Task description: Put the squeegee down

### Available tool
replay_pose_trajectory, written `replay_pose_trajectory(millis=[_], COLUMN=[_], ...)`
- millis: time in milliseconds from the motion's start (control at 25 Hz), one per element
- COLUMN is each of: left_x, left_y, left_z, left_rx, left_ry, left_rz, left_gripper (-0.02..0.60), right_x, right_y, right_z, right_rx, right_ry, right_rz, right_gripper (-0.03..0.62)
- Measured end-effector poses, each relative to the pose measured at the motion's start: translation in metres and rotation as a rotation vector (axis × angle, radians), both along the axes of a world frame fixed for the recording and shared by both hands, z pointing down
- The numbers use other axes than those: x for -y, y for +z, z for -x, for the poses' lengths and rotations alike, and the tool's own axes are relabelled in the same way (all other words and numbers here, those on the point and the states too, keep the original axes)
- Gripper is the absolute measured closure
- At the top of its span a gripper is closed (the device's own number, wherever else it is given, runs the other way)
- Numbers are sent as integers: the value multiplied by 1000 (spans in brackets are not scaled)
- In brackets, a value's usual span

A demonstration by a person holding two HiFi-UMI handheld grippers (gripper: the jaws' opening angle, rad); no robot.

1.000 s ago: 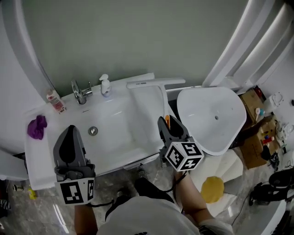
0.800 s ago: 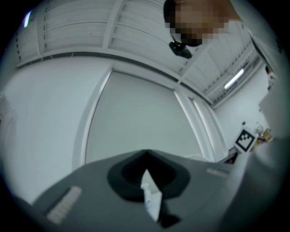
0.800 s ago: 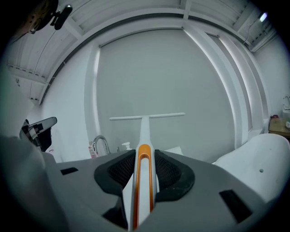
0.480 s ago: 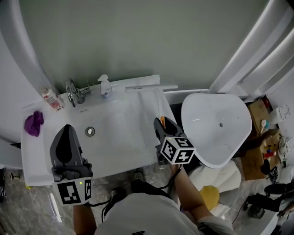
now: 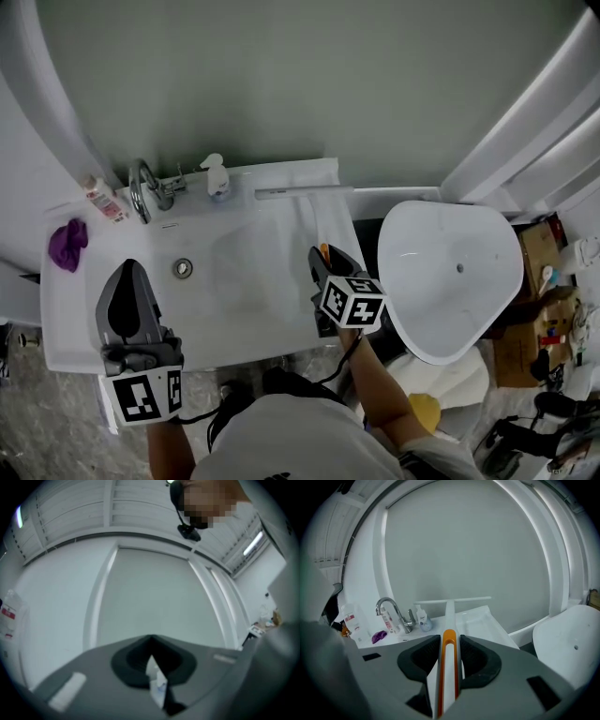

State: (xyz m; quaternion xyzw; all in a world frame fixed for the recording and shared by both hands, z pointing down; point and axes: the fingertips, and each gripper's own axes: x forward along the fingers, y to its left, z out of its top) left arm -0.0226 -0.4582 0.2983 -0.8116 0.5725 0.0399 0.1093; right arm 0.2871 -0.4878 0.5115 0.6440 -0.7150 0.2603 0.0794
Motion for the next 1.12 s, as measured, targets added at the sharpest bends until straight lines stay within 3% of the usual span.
replay_pose_trajectory(millis=[1120], left_x=[17], left_y=[22], left_z=[17], left_rx=[41], left_ry=[-184], left_rz=[80], left_gripper=[577], right_x=[84], right_y=[85], right_z=[-9], right_rx=[-22], right_ry=[-46], right_rz=[211], right_gripper=[462])
